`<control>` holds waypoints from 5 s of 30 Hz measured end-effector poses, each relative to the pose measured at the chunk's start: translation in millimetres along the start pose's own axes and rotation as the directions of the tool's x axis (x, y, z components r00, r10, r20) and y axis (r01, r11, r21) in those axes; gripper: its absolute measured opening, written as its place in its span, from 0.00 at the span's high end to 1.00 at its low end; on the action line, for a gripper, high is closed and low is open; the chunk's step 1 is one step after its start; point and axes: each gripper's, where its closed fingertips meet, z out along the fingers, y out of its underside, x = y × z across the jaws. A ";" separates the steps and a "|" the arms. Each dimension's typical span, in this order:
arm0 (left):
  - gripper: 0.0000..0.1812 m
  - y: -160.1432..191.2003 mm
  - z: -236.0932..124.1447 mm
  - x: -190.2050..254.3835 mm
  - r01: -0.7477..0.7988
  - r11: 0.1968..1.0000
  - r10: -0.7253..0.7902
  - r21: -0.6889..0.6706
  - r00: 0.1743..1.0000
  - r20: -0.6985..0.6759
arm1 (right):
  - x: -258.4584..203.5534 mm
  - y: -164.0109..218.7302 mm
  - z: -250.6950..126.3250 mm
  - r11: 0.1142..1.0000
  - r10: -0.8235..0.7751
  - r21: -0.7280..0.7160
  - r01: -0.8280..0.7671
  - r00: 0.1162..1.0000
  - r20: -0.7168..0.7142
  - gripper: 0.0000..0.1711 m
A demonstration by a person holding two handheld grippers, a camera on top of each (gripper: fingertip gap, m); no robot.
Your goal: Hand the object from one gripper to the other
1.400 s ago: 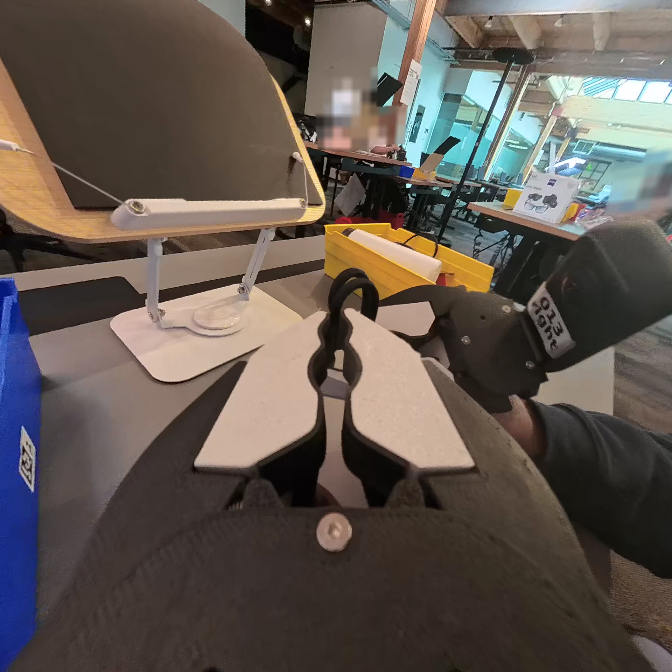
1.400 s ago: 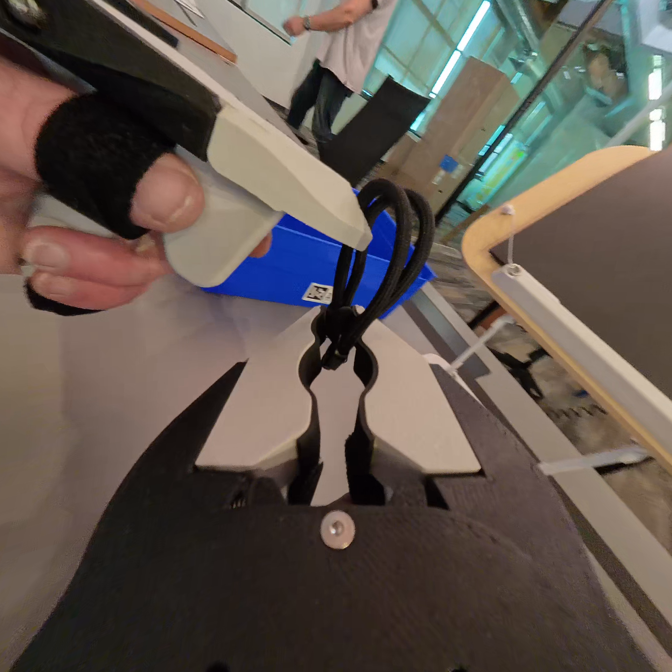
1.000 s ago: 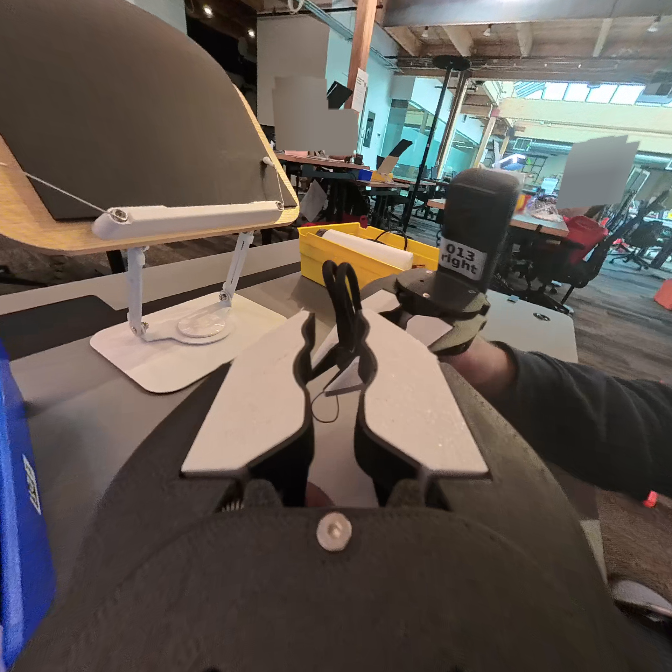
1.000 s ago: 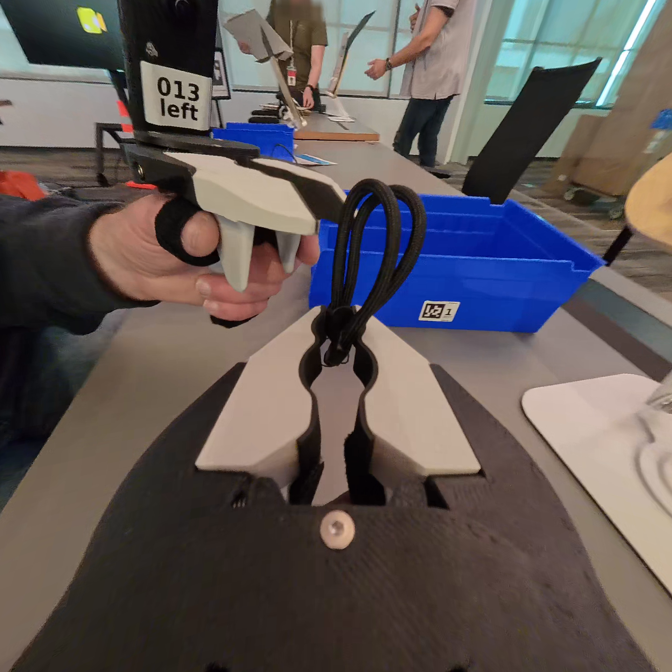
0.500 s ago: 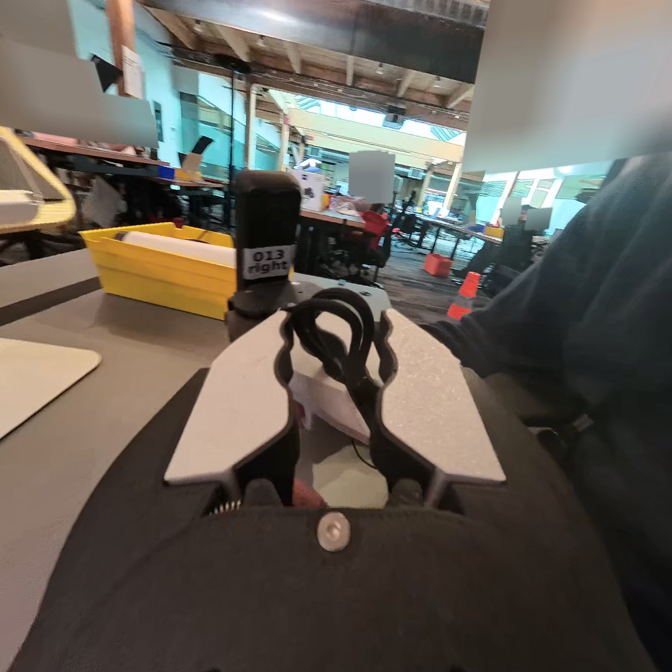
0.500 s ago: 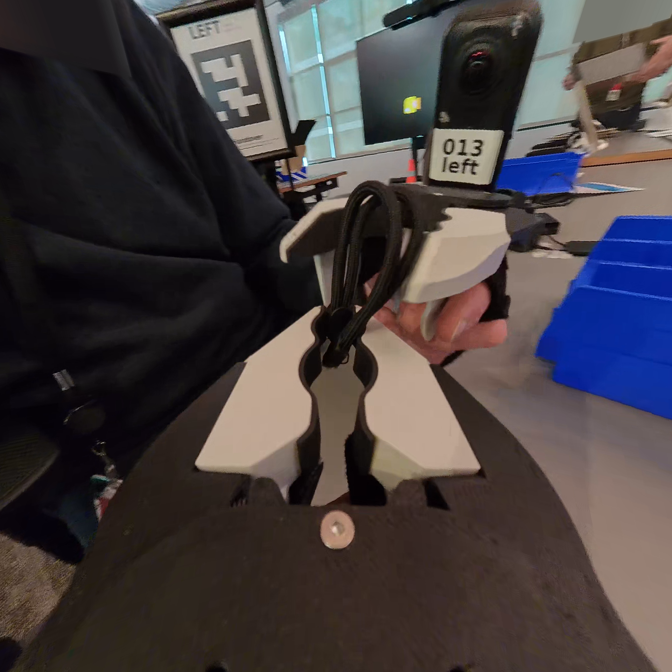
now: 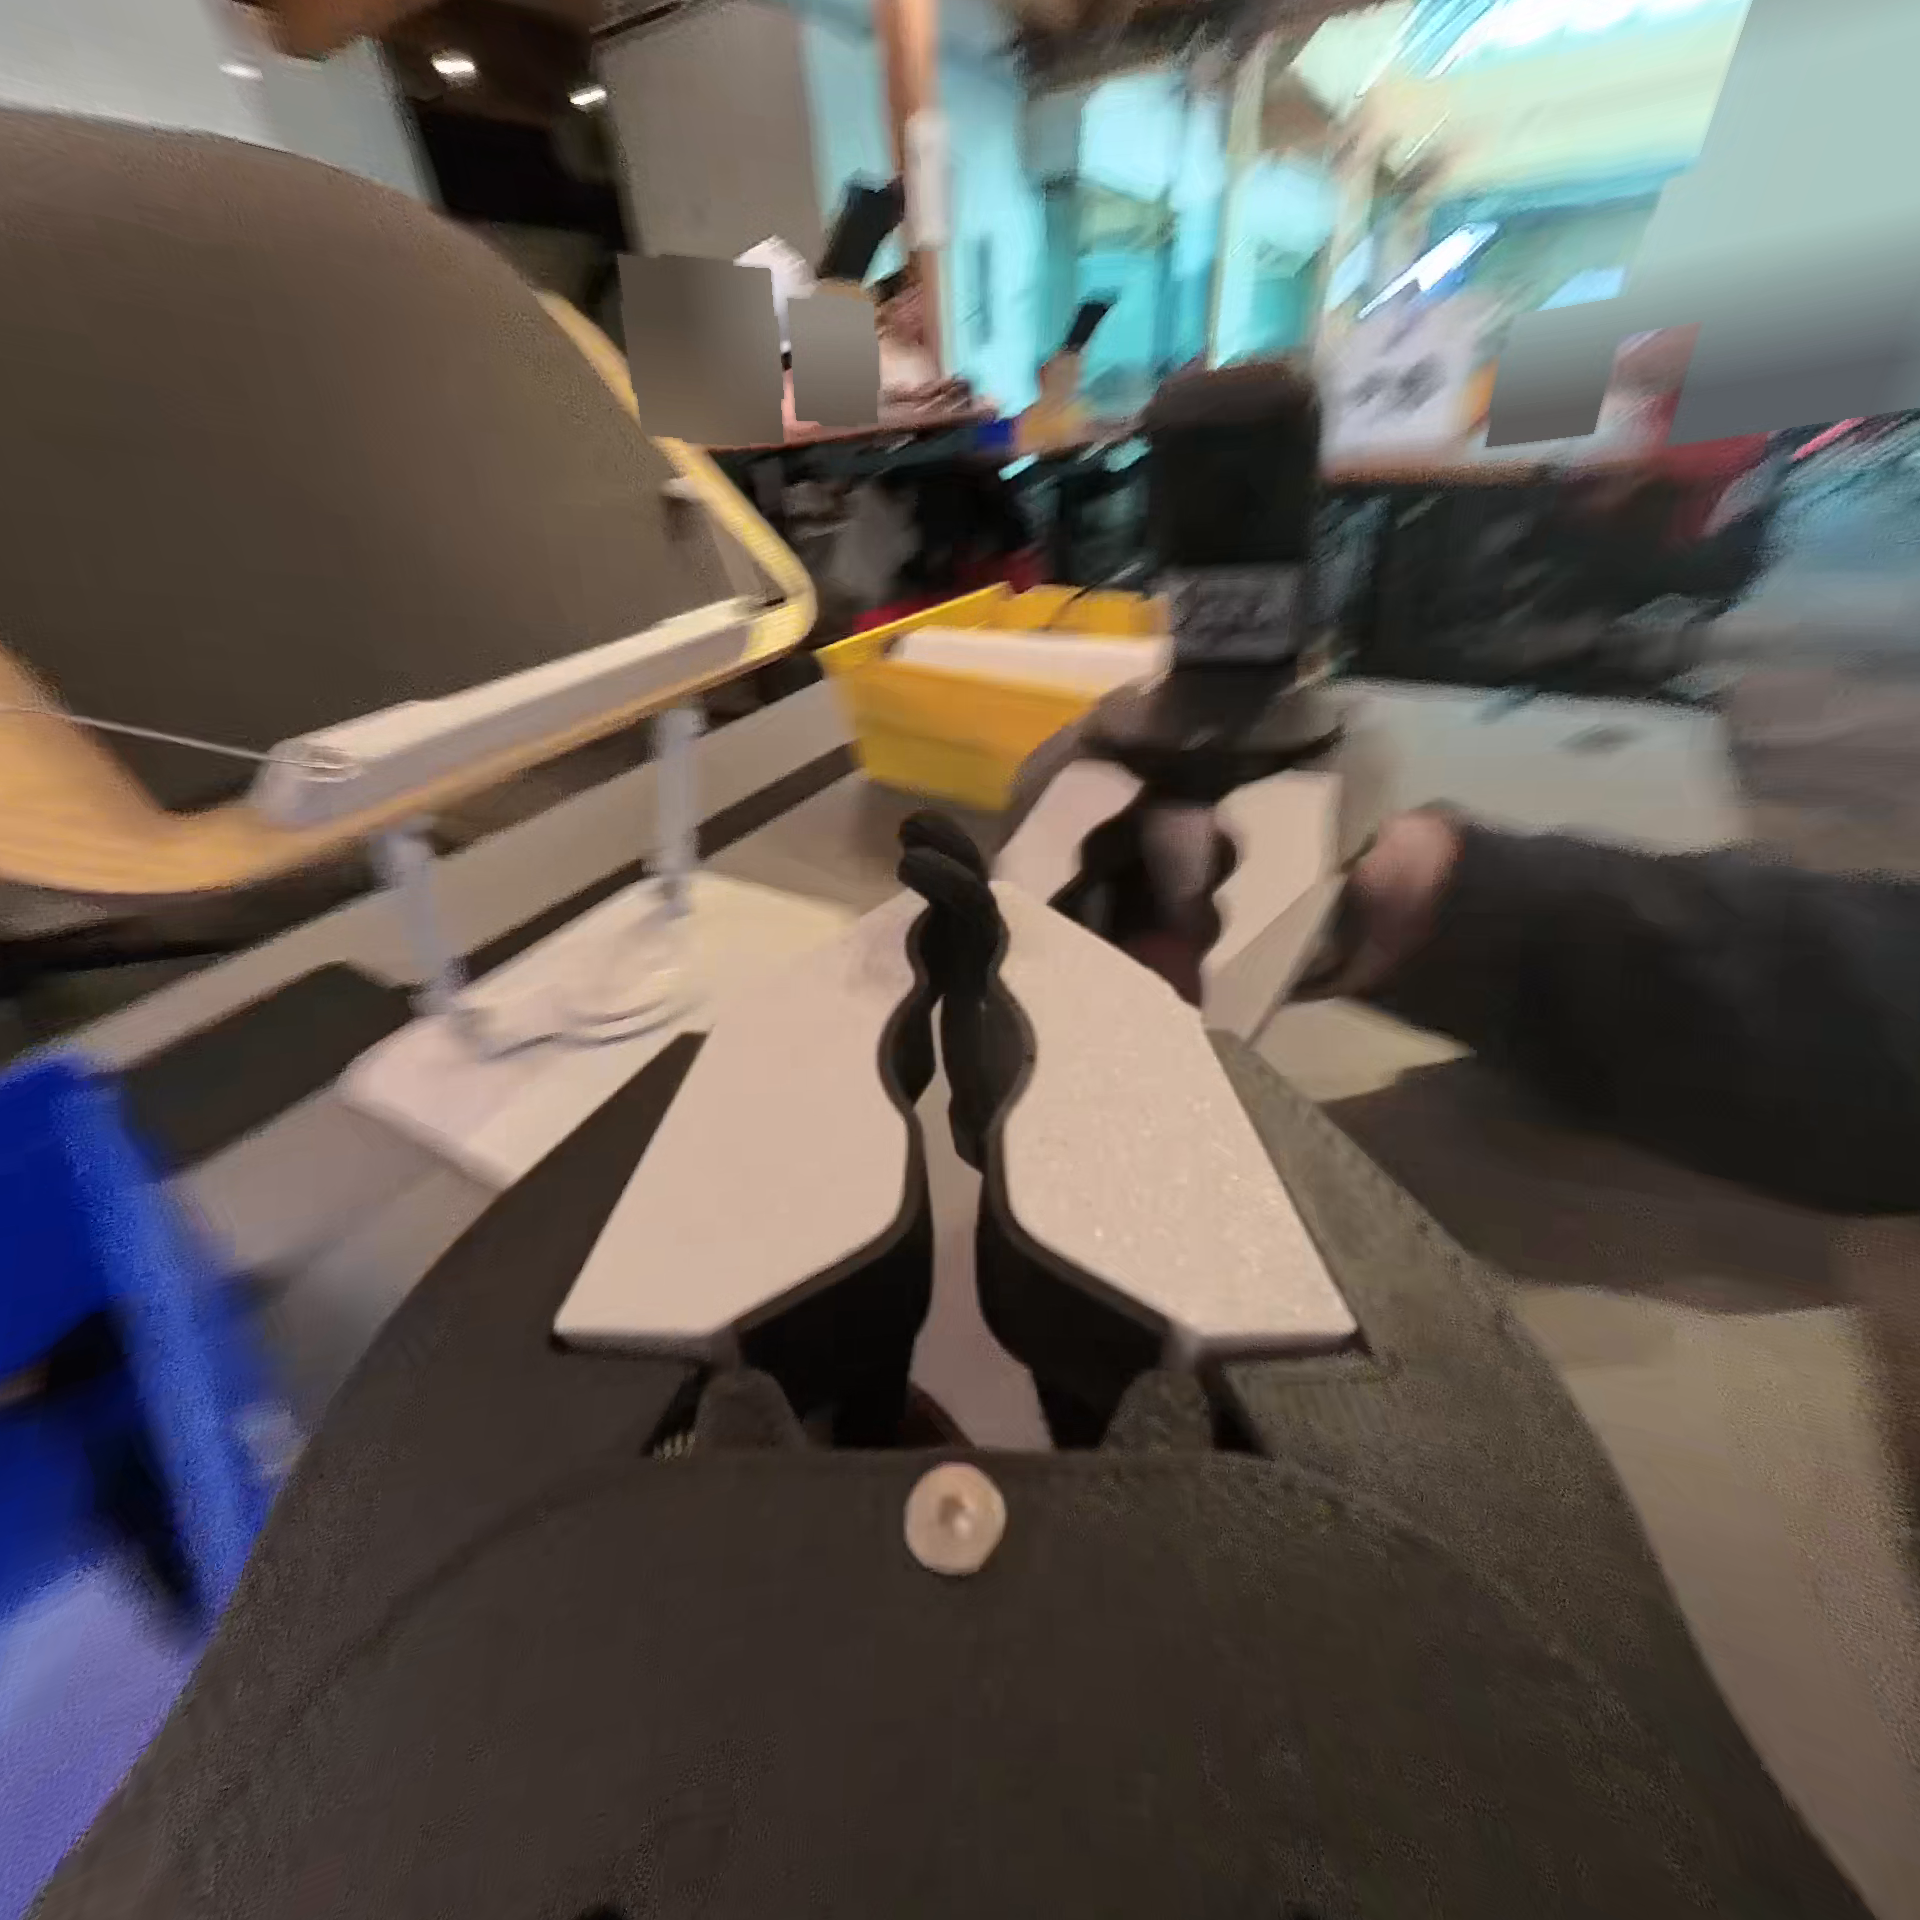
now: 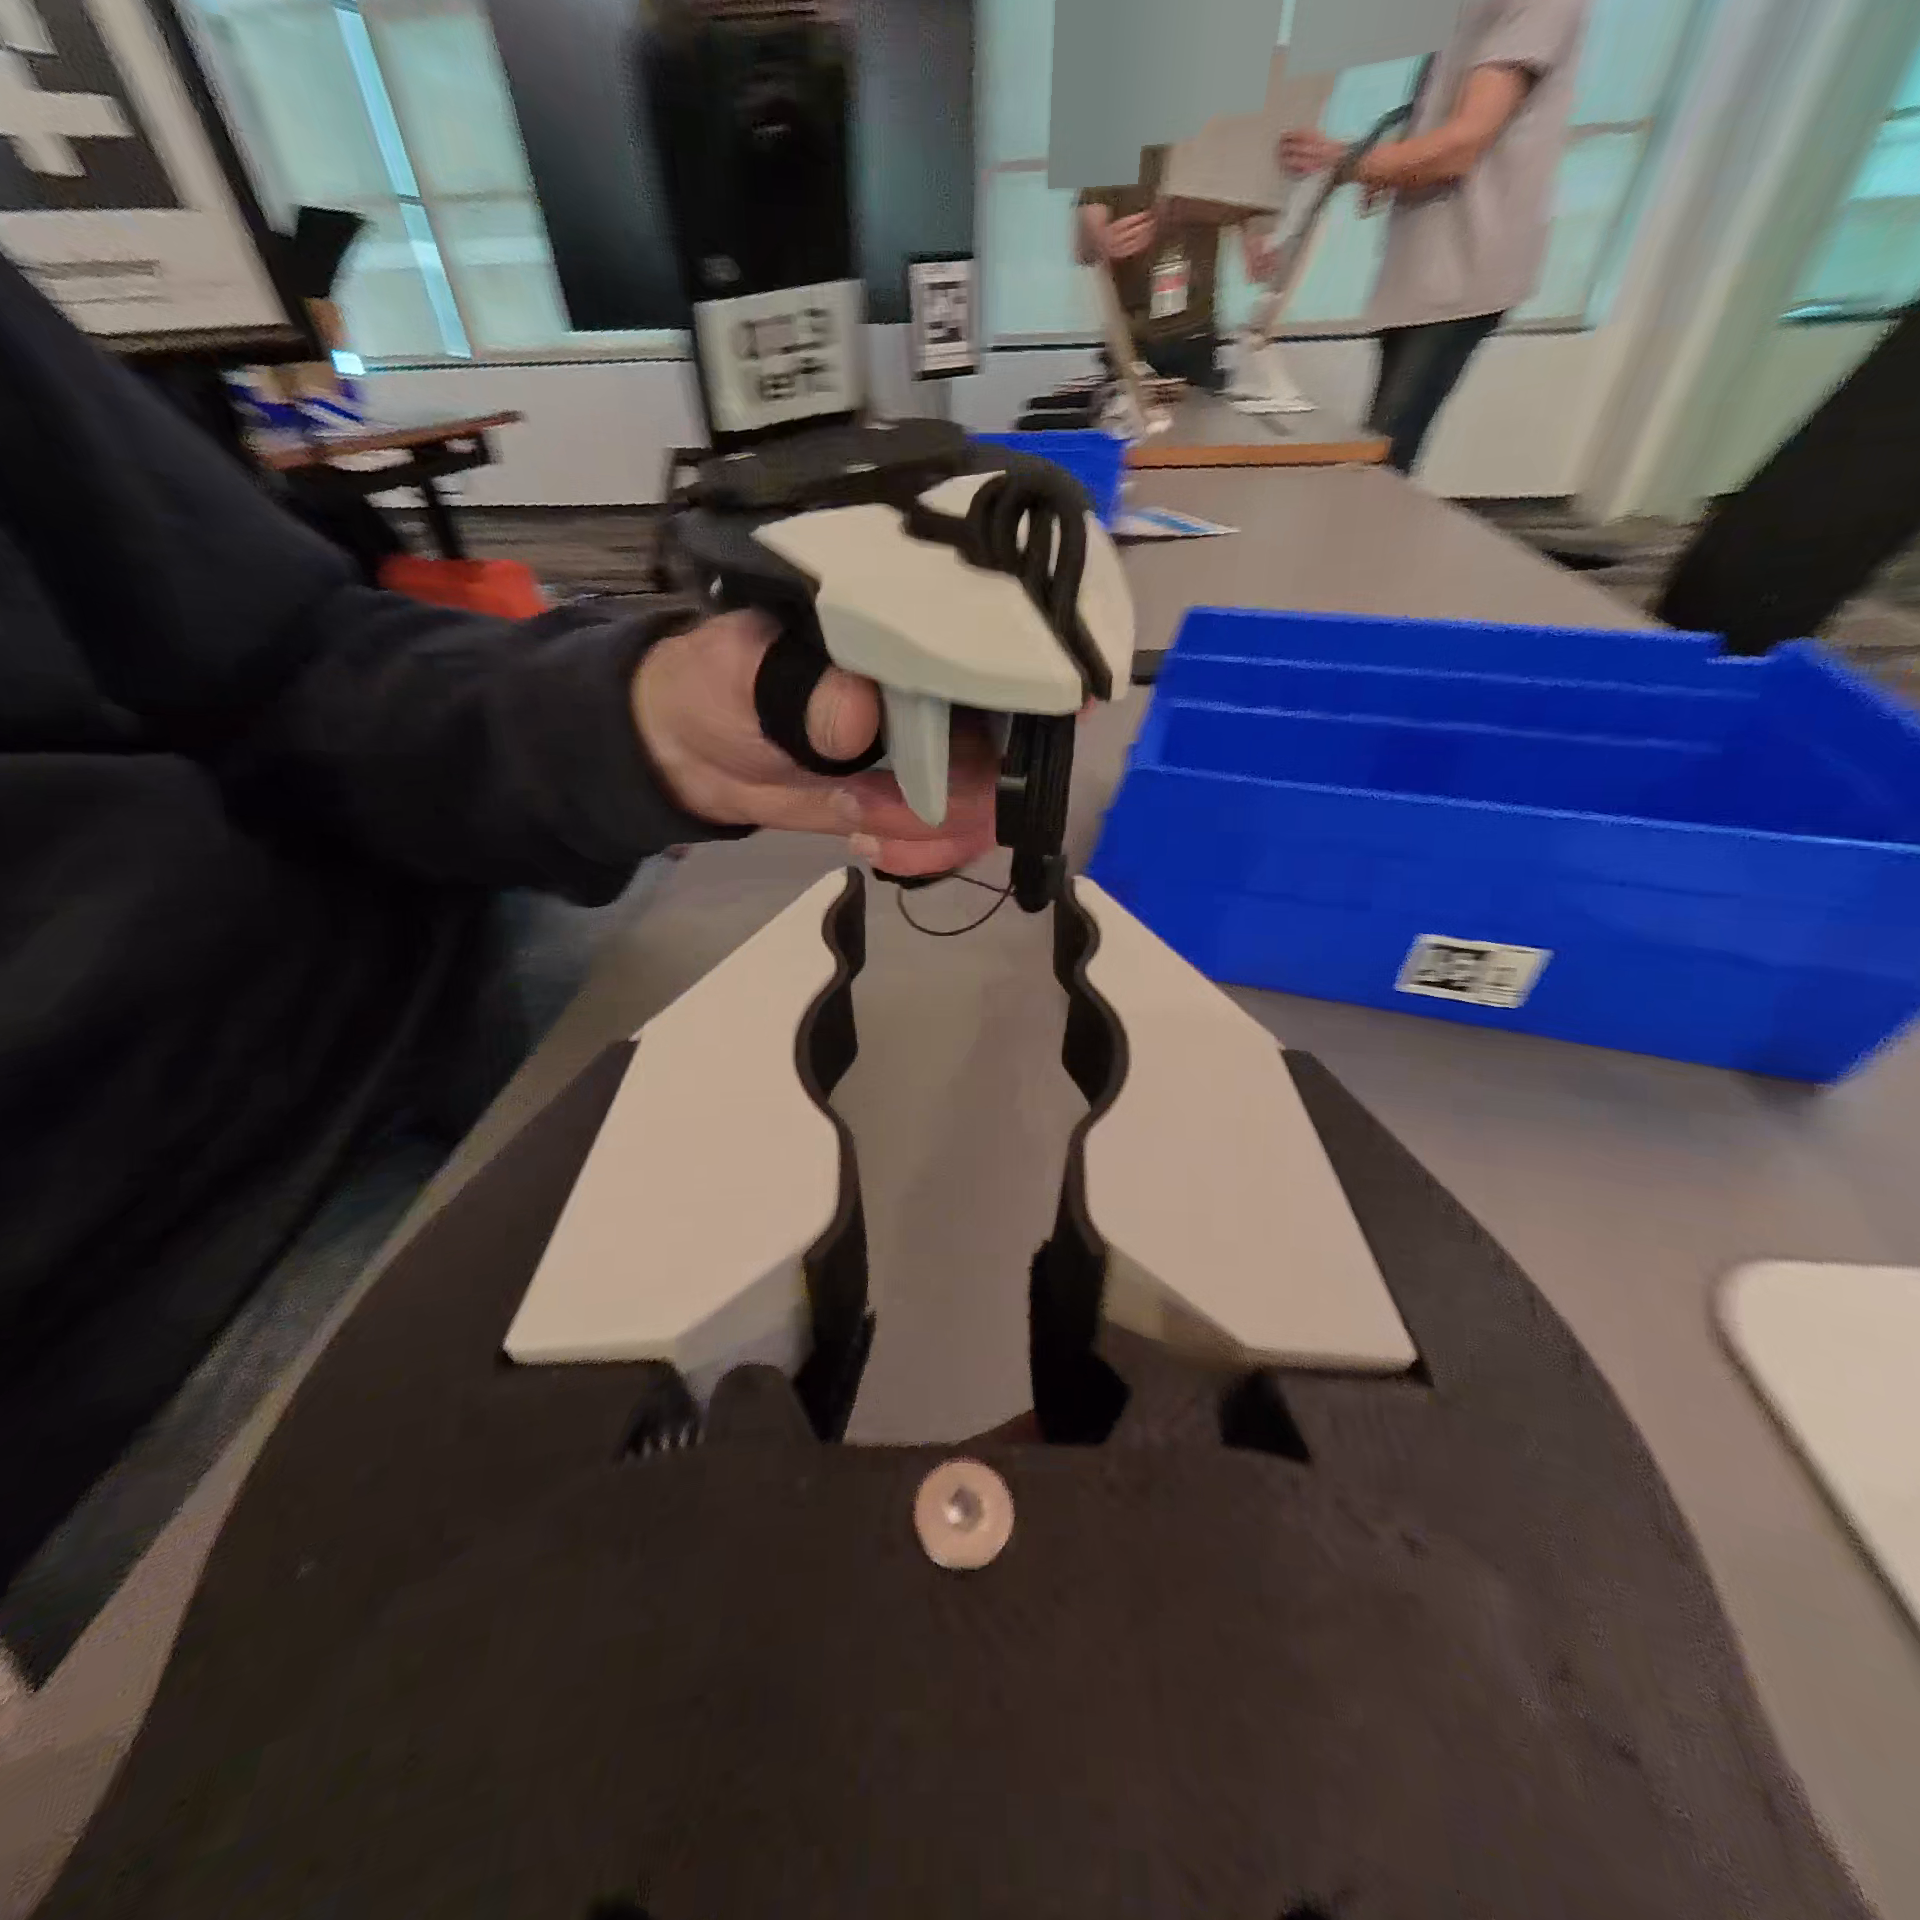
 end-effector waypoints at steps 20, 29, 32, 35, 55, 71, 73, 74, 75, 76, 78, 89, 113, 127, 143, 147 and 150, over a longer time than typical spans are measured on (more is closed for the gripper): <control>0.98 27.5 17.5 -37.4 -0.590 0.520 0.850 -0.618 0.432 0.302 | 37.3 -15.6 0.2 0.999 -0.037 0.013 0.047 0.908 -0.418 0.98; 0.82 31.9 14.3 -21.4 -0.554 0.698 0.685 -0.453 0.702 0.197 | 46.3 -22.1 -27.2 0.995 0.029 0.101 0.004 0.944 -0.328 0.99; 0.79 35.6 8.6 -13.8 -0.497 0.748 0.591 -0.441 0.800 0.102 | 41.2 -22.3 -34.2 0.996 -0.067 0.033 0.081 0.950 -0.304 0.99; 0.77 34.8 6.5 -4.4 -0.480 0.770 0.543 -0.420 0.839 0.036 | 29.4 -17.6 -31.4 0.986 -0.165 -0.054 0.156 0.954 -0.251 0.99; 0.97 11.3 5.7 -33.6 0.131 0.991 -0.120 -0.036 0.969 0.214 | 43.8 -5.2 -12.4 0.983 -0.171 -0.115 0.139 0.926 -0.337 0.67; 0.97 24.9 20.0 -32.3 0.666 0.710 -0.703 0.230 0.693 0.161 | 72.2 6.7 -7.1 0.575 -0.817 -0.733 0.363 0.302 -0.491 0.95; 0.97 23.3 21.5 -31.5 0.673 0.699 -0.713 0.241 0.684 0.157 | 71.9 5.4 -9.1 0.571 -0.820 -0.740 0.356 0.296 -0.491 0.96; 0.97 23.0 21.9 -31.5 0.674 0.698 -0.714 0.243 0.681 0.162 | 72.3 5.8 -9.9 0.571 -0.819 -0.742 0.351 0.297 -0.490 0.96; 0.97 22.6 22.5 -31.1 0.669 0.703 -0.709 0.242 0.685 0.167 | 72.6 6.9 -10.5 0.576 -0.815 -0.741 0.345 0.307 -0.491 0.96; 0.97 22.5 22.8 -30.9 0.667 0.706 -0.707 0.240 0.687 0.170 | 73.0 8.5 -10.8 0.586 -0.807 -0.735 0.340 0.325 -0.493 0.96; 0.97 23.1 23.4 -30.3 0.665 0.709 -0.703 0.235 0.690 0.172 | 73.4 11.3 -11.9 0.610 -0.787 -0.720 0.330 0.360 -0.502 0.97; 0.89 17.2 25.6 -22.4 0.633 0.745 -0.661 0.207 0.743 0.108 | 64.4 17.5 -4.7 0.877 -0.454 -0.409 0.250 0.708 -0.541 0.97; 0.71 35.1 16.5 12.5 -0.798 0.488 0.843 -0.354 0.535 -0.045 | 11.1 30.8 -14.5 0.917 0.386 -0.120 -0.381 0.922 0.027 0.97; 0.98 65.8 4.3 13.5 -0.803 0.381 0.819 -0.458 0.523 -0.237 | -10.5 38.2 -7.7 0.909 0.388 -0.207 -0.361 0.916 0.108 0.96; 0.99 10.5 -0.2 -30.2 -0.213 0.915 0.273 -0.342 0.952 0.138 | 31.7 19.8 -11.9 0.975 -0.140 -0.202 0.096 0.967 -0.214 0.68; 0.99 -13.9 -0.6 -29.8 0.018 0.979 0.007 -0.204 0.993 0.120 | 46.0 31.0 -7.7 0.902 -0.370 -0.342 0.263 0.880 -0.299 0.73; 0.99 -27.4 0.3 -28.9 0.198 0.972 -0.190 -0.129 0.979 0.069 | 45.3 12.8 -2.7 0.773 -0.626 -0.399 0.493 0.692 -0.360 0.73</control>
